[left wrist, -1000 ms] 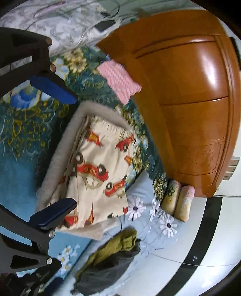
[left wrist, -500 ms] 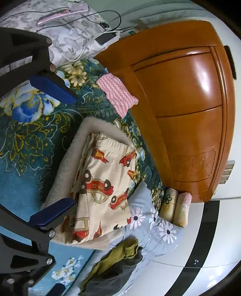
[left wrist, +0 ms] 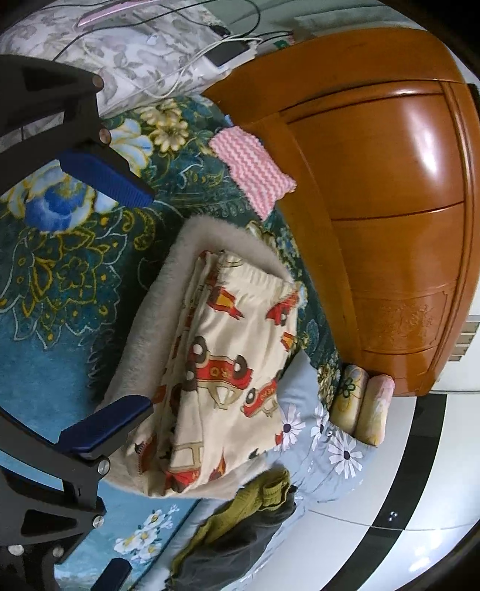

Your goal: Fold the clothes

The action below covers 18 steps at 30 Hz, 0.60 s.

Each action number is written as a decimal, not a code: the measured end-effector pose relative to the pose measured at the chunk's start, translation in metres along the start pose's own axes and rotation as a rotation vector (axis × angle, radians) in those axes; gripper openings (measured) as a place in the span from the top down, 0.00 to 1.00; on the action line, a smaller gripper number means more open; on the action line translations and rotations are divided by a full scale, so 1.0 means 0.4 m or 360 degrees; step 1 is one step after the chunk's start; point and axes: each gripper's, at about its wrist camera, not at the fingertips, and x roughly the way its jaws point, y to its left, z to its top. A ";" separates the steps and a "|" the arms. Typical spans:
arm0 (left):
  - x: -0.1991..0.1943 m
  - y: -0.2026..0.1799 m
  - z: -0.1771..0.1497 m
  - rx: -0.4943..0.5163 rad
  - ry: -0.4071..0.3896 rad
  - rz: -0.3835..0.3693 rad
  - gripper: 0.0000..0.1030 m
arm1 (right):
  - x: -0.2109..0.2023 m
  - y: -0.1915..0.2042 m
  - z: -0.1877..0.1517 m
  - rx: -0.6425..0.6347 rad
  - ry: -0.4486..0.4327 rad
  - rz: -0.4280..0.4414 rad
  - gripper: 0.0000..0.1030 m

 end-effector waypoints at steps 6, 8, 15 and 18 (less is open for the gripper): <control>0.029 0.019 -0.004 -0.0025 0.0035 -0.0001 0.00 | 0.030 -0.001 0.019 -0.0003 0.0029 -0.0039 0.00; 0.037 0.024 -0.005 -0.0034 0.0049 0.0001 0.00 | 0.039 -0.005 0.023 -0.0003 0.0042 -0.0049 0.00; 0.067 0.017 -0.011 -0.0021 0.0105 -0.0004 0.00 | 0.073 -0.020 0.032 0.0020 0.0096 -0.0063 0.00; 0.076 0.009 -0.013 -0.0001 0.0119 -0.0005 0.00 | 0.080 -0.024 0.031 0.0023 0.0107 -0.0067 0.00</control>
